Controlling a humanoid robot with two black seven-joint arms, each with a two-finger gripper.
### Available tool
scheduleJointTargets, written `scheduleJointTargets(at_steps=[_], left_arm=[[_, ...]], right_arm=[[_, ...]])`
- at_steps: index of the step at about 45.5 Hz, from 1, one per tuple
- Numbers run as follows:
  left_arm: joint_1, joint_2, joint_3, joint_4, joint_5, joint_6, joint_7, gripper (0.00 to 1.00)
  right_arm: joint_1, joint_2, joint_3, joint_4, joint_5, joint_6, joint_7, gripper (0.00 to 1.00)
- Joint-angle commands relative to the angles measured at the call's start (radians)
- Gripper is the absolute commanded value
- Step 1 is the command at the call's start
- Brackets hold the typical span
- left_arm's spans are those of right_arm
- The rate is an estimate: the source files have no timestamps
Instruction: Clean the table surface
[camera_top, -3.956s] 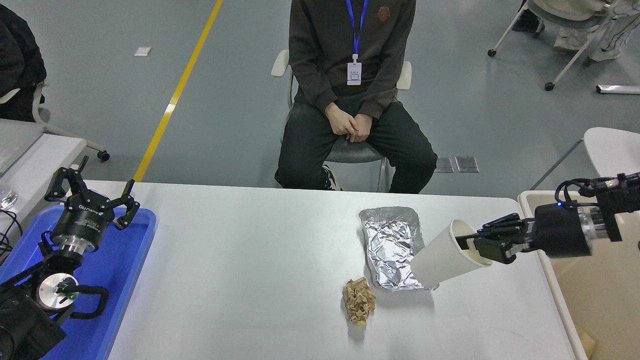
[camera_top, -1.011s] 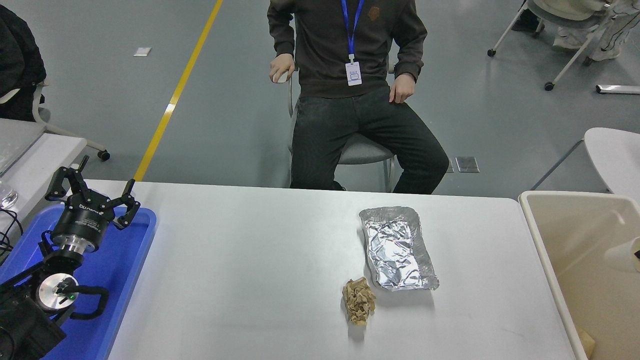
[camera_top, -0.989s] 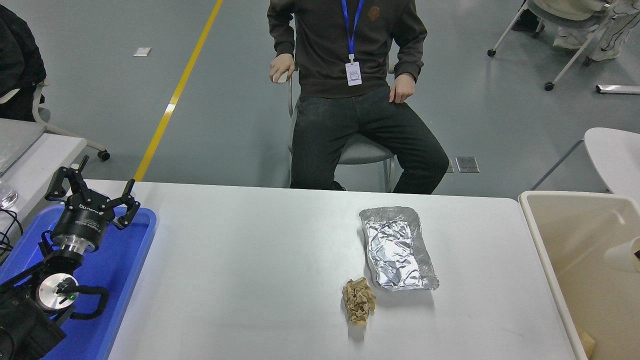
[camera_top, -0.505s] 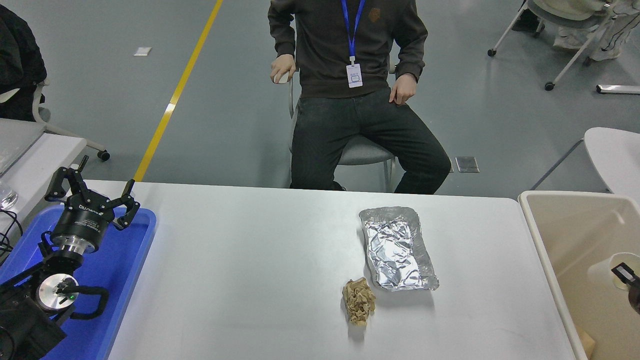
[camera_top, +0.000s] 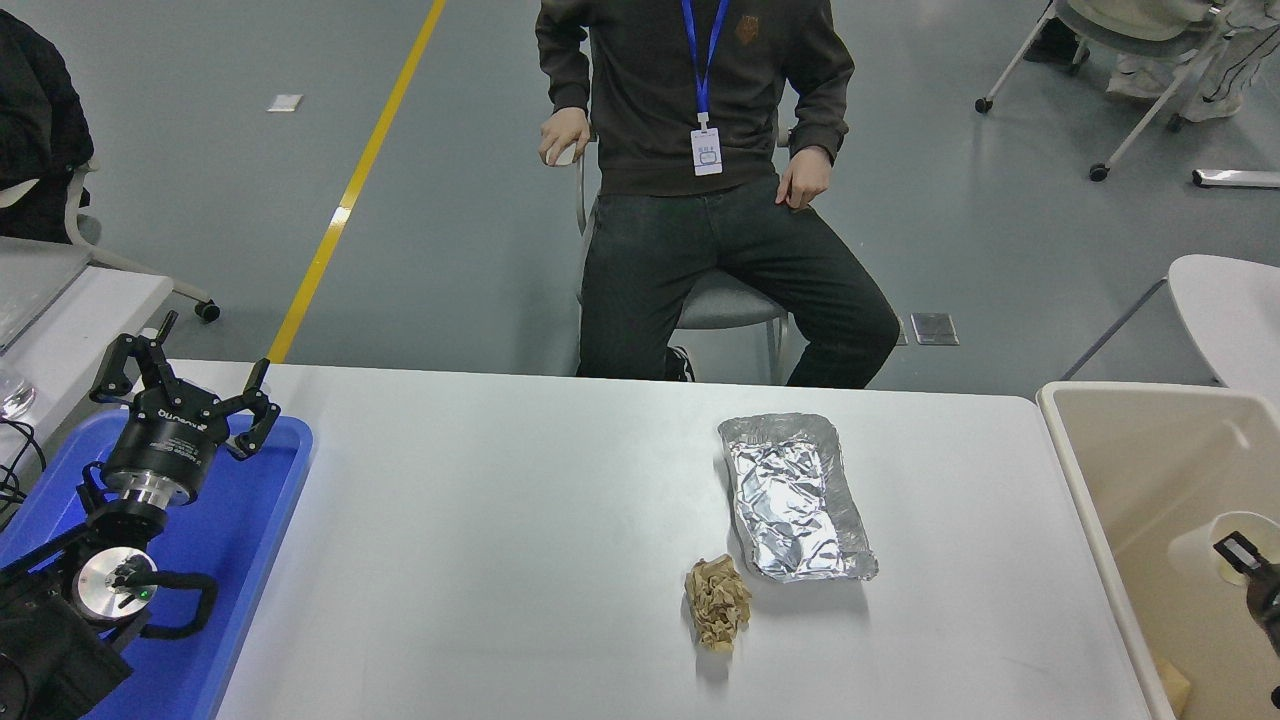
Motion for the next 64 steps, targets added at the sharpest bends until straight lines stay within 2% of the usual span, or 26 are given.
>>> scheduleJointTargets(at_steps=[1, 12, 15, 17, 22, 27, 35, 44, 54, 64], left_arm=[[0.001, 0.000, 0.000, 0.001, 0.000, 0.000, 0.000, 1.00], [0.001, 0.000, 0.000, 0.000, 0.000, 0.000, 0.000, 1.00], [0.000, 0.000, 0.000, 0.000, 0.000, 0.000, 0.000, 1.00], [0.000, 0.000, 0.000, 0.000, 0.000, 0.000, 0.000, 1.00], [0.000, 0.000, 0.000, 0.000, 0.000, 0.000, 0.000, 1.00], [0.000, 0.000, 0.000, 0.001, 0.000, 0.000, 0.000, 1.00], [0.000, 0.000, 0.000, 0.000, 0.000, 0.000, 0.000, 1.00], [0.001, 0.000, 0.000, 0.000, 0.000, 0.000, 0.000, 1.00], [0.000, 0.000, 0.000, 0.001, 0.000, 0.000, 0.000, 1.00], [0.000, 0.000, 0.000, 0.000, 0.000, 0.000, 0.000, 1.00]], right_arm=[[-0.003, 0.016, 0.002, 0.000, 0.000, -0.004, -0.001, 0.00], [-0.003, 0.015, 0.005, -0.001, 0.002, -0.030, -0.001, 0.00], [-0.006, 0.013, 0.005, 0.000, 0.002, -0.061, -0.001, 0.37], [-0.012, 0.013, 0.005, 0.000, 0.002, -0.084, 0.001, 0.54], [-0.015, 0.013, 0.005, 0.003, 0.002, -0.102, 0.001, 0.79], [-0.015, 0.013, 0.008, 0.011, 0.003, -0.107, 0.003, 0.96], [0.008, -0.001, 0.012, 0.014, 0.003, -0.105, 0.003, 0.96], [0.103, -0.077, 0.014, 0.032, 0.011, -0.092, 0.003, 0.98], [0.210, -0.192, 0.043, 0.092, 0.101, -0.073, 0.003, 0.98], [0.279, -0.218, 0.130, 0.129, 0.193, -0.076, 0.019, 0.98]])
